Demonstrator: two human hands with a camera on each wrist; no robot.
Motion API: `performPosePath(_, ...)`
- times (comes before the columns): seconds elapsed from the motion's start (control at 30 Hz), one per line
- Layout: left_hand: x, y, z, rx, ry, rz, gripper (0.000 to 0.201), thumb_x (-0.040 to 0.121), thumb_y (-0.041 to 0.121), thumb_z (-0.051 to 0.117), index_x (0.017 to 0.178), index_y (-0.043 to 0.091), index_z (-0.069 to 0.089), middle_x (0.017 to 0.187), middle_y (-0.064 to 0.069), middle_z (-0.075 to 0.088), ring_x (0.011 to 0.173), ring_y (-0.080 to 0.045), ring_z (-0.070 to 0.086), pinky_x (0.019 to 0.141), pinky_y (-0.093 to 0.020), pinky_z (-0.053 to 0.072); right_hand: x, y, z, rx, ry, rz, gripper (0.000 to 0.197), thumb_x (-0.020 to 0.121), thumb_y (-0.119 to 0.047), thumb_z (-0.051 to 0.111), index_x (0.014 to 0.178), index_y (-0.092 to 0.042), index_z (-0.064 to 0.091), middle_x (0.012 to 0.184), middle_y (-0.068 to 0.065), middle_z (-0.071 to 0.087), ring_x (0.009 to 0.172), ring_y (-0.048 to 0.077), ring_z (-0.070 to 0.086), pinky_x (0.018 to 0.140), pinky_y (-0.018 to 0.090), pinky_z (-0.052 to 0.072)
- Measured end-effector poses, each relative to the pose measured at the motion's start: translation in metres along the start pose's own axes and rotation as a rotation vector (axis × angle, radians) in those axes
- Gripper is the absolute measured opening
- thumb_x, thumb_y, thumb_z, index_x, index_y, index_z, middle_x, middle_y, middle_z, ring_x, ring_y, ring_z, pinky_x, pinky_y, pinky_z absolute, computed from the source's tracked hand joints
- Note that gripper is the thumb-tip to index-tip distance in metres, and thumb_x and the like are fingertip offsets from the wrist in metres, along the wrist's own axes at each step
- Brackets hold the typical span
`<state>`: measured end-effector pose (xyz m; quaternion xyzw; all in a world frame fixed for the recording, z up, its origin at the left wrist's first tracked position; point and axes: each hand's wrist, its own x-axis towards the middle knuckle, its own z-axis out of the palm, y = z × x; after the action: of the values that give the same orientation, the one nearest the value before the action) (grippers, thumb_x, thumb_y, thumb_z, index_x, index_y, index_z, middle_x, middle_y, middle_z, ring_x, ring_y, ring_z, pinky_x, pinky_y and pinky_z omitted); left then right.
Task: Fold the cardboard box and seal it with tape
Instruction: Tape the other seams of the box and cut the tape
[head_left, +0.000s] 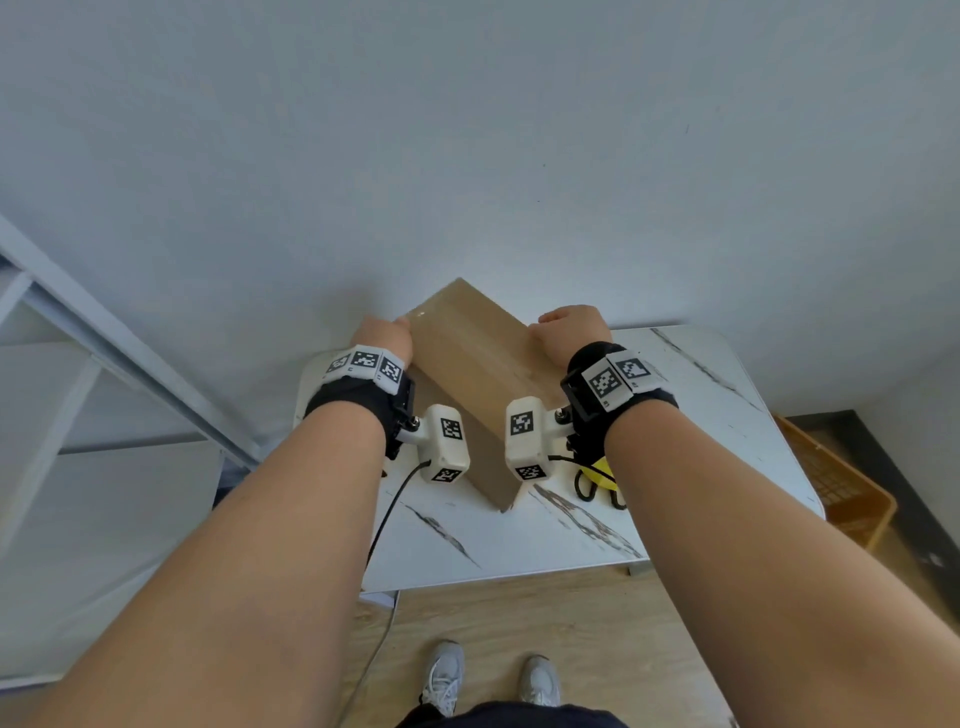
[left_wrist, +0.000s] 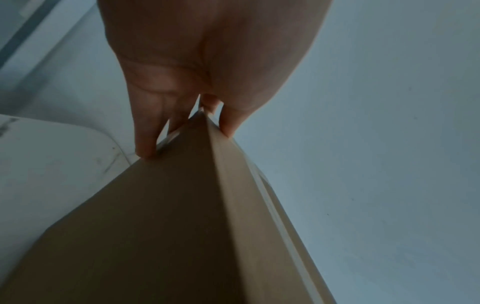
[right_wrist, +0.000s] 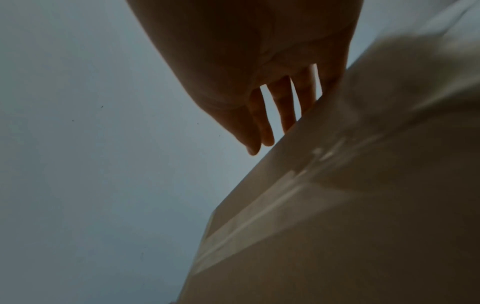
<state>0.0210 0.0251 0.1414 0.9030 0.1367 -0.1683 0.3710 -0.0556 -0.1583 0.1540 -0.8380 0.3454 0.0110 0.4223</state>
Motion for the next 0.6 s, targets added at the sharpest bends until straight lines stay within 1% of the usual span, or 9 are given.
performPosePath(0.07,0.01,-0.006,-0.008,-0.001,0.067,-0.039,0.045,0.098,0.03,0.042,0.125,-0.005,0.053,0.125,-0.024,0.059,0.114,-0.038,0.057,0.094,-0.039,0.044,0.0,0.001,0.001,-0.068,0.038,0.019,0.04,0.088,-0.019,0.055,0.123,-0.001,0.059,0.128,0.014,0.061,0.115,0.031,0.059,0.094,0.037,0.05)
performPosePath(0.13,0.013,-0.011,-0.013,0.042,0.109,-0.07,0.045,0.1,0.029,0.039,0.128,-0.005,0.05,0.13,-0.023,0.055,0.12,-0.038,0.053,0.098,-0.04,0.041,-0.002,0.004,0.004,-0.136,0.075,0.059,0.051,0.086,-0.033,0.056,0.13,-0.008,0.05,0.132,0.014,0.052,0.115,0.034,0.055,0.093,0.04,0.048)
performPosePath(0.17,0.012,-0.014,-0.014,0.083,0.125,-0.083,0.046,0.1,0.03,0.037,0.128,-0.005,0.05,0.132,-0.023,0.053,0.122,-0.037,0.05,0.1,-0.04,0.039,-0.003,0.006,0.006,-0.135,0.079,0.084,0.057,0.085,-0.039,0.058,0.132,-0.009,0.045,0.134,0.015,0.047,0.115,0.036,0.053,0.093,0.042,0.048)
performPosePath(0.27,0.007,-0.019,-0.013,0.173,0.165,-0.119,0.049,0.101,0.034,0.036,0.129,-0.003,0.049,0.136,-0.021,0.047,0.126,-0.035,0.045,0.104,-0.041,0.035,-0.009,0.01,0.015,-0.094,0.021,0.137,0.072,0.08,-0.046,0.063,0.134,-0.008,0.035,0.135,0.014,0.038,0.108,0.035,0.055,0.084,0.041,0.051)
performPosePath(0.33,0.007,-0.02,-0.013,0.13,0.174,-0.131,0.046,0.1,0.031,0.036,0.132,-0.001,0.047,0.138,-0.021,0.043,0.125,-0.035,0.046,0.104,-0.042,0.036,-0.01,0.012,0.019,-0.077,0.003,0.128,0.074,0.076,-0.043,0.067,0.132,-0.009,0.034,0.133,0.013,0.039,0.099,0.032,0.059,0.079,0.04,0.054)
performPosePath(0.37,0.007,-0.021,-0.014,0.107,0.184,-0.134,0.044,0.1,0.028,0.037,0.133,0.001,0.046,0.139,-0.02,0.042,0.124,-0.036,0.047,0.104,-0.042,0.037,-0.009,0.013,0.02,-0.044,0.02,0.104,0.071,0.076,-0.038,0.068,0.132,-0.01,0.035,0.132,0.014,0.04,0.095,0.03,0.059,0.077,0.038,0.054)
performPosePath(0.47,0.007,-0.022,-0.015,0.106,0.201,-0.112,0.039,0.098,0.022,0.038,0.129,0.002,0.049,0.136,-0.019,0.045,0.122,-0.037,0.048,0.103,-0.043,0.04,-0.003,0.011,0.018,0.087,0.061,0.03,0.068,0.081,-0.02,0.065,0.14,-0.012,0.031,0.135,0.014,0.042,0.099,0.027,0.053,0.071,0.031,0.044)
performPosePath(0.57,0.002,-0.024,-0.014,0.172,0.241,-0.118,0.04,0.096,0.028,0.04,0.124,0.003,0.054,0.133,-0.018,0.05,0.124,-0.034,0.046,0.1,-0.041,0.038,0.001,0.009,0.018,0.153,0.043,-0.041,0.067,0.085,-0.012,0.058,0.144,-0.015,0.028,0.132,0.009,0.05,0.095,0.021,0.052,0.066,0.024,0.042)
performPosePath(0.6,-0.001,-0.024,-0.013,0.184,0.253,-0.113,0.041,0.095,0.029,0.04,0.125,0.004,0.052,0.133,-0.017,0.049,0.125,-0.033,0.044,0.1,-0.042,0.038,0.001,0.009,0.019,0.163,0.024,-0.064,0.066,0.086,-0.009,0.055,0.145,-0.016,0.028,0.132,0.006,0.052,0.095,0.019,0.053,0.068,0.024,0.044)
